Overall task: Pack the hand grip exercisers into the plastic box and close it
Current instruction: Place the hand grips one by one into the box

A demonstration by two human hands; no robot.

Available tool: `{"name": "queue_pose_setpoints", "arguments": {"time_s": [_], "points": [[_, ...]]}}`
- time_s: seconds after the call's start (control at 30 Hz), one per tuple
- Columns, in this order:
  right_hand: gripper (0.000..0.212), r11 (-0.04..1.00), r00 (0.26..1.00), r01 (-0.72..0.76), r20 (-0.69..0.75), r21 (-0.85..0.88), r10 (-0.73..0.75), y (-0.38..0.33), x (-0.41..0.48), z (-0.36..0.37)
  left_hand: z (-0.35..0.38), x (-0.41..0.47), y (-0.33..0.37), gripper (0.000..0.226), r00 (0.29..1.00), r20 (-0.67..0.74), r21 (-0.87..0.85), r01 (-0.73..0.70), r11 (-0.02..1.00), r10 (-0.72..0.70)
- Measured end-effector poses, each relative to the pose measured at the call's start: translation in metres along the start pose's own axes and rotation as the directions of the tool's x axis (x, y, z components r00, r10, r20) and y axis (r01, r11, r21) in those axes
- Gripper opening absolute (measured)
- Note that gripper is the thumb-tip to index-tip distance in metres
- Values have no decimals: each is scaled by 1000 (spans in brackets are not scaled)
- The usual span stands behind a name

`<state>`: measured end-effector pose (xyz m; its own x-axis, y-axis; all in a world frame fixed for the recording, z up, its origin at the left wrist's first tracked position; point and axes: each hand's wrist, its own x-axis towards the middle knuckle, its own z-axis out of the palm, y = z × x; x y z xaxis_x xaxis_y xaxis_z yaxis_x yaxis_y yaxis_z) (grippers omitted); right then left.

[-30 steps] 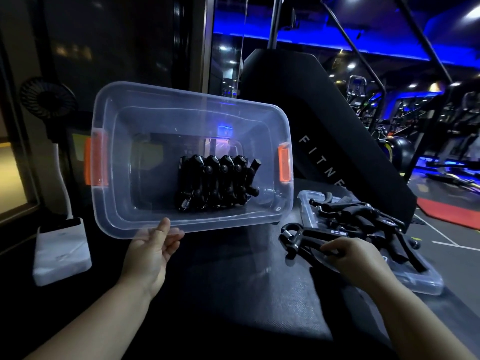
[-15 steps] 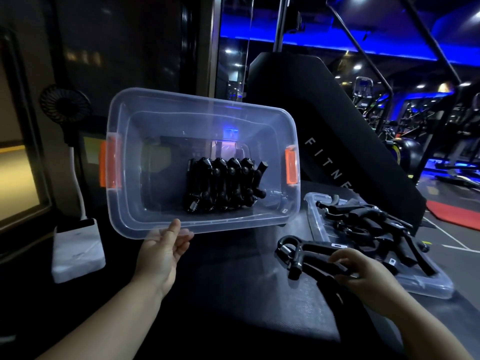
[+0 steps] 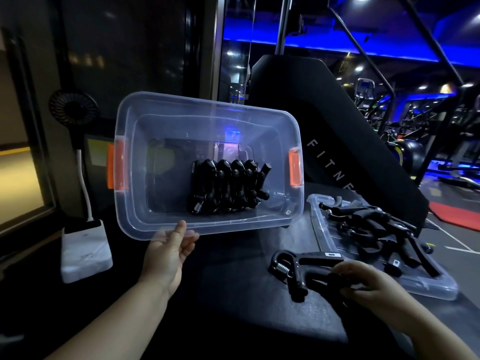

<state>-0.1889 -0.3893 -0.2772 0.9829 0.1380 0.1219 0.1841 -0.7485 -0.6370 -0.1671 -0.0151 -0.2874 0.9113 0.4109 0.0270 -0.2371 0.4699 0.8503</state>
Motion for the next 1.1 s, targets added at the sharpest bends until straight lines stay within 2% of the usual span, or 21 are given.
{"name": "queue_pose_setpoints", "arguments": {"time_s": [0.1, 0.23, 0.37, 0.43, 0.5, 0.57, 0.67, 0.73, 0.77, 0.97, 1.03, 1.1], "points": [[61, 1000, 999, 19, 32, -8, -19, -4, 0, 7, 0, 0, 0, 18, 1000, -3, -1, 1, 1000, -1], [62, 1000, 1000, 8, -13, -15, -8, -7, 1, 13, 0, 0, 0, 18, 1000, -5, -5, 0, 1000, 0], [37, 998, 987, -22, -160, -65, 11, -15, 0, 20, -1, 1, 0, 18, 1000, 8, -1, -4, 1000, 4], [24, 995, 969, 53, -235, -87, -72, -26, 0, 24, -2, 1, -1, 18, 1000, 6, 0, -1, 1000, 1], [19, 983, 966, 129, -208, -133, -155, -39, 1, 27, -2, 2, -1, 18, 1000, 6, 1, 0, 1000, 0], [29, 959, 976, 180, -79, -217, -201, -51, 4, 32, -2, 2, -1, 18, 1000, 8, 1, 1, 1000, -1], [66, 914, 981, 192, 103, -359, -165, -60, 11, 43, -2, 1, -1, 18, 1000, 10, -4, 5, 1000, -5], [85, 874, 978, 200, 144, -443, -151, -61, 16, 48, -2, 1, -1, 17, 1000, 7, -11, 9, 1000, -9], [88, 860, 976, 207, 154, -466, -152, -61, 18, 49, -2, 1, -1, 17, 1000, 6, -12, 12, 1000, -12], [61, 868, 965, 253, 178, -427, -193, -79, 21, 47, -2, 1, -1, 18, 1000, 0, -14, 26, 1000, -26], [58, 916, 971, 232, 126, -328, -201, -84, 24, 44, -2, 2, -1, 18, 1000, -1, -18, 26, 1000, -26], [51, 970, 977, 212, 43, -122, -208, -90, 26, 40, -2, 2, -1, 18, 1000, 1, -18, 26, 1000, -26]]}}
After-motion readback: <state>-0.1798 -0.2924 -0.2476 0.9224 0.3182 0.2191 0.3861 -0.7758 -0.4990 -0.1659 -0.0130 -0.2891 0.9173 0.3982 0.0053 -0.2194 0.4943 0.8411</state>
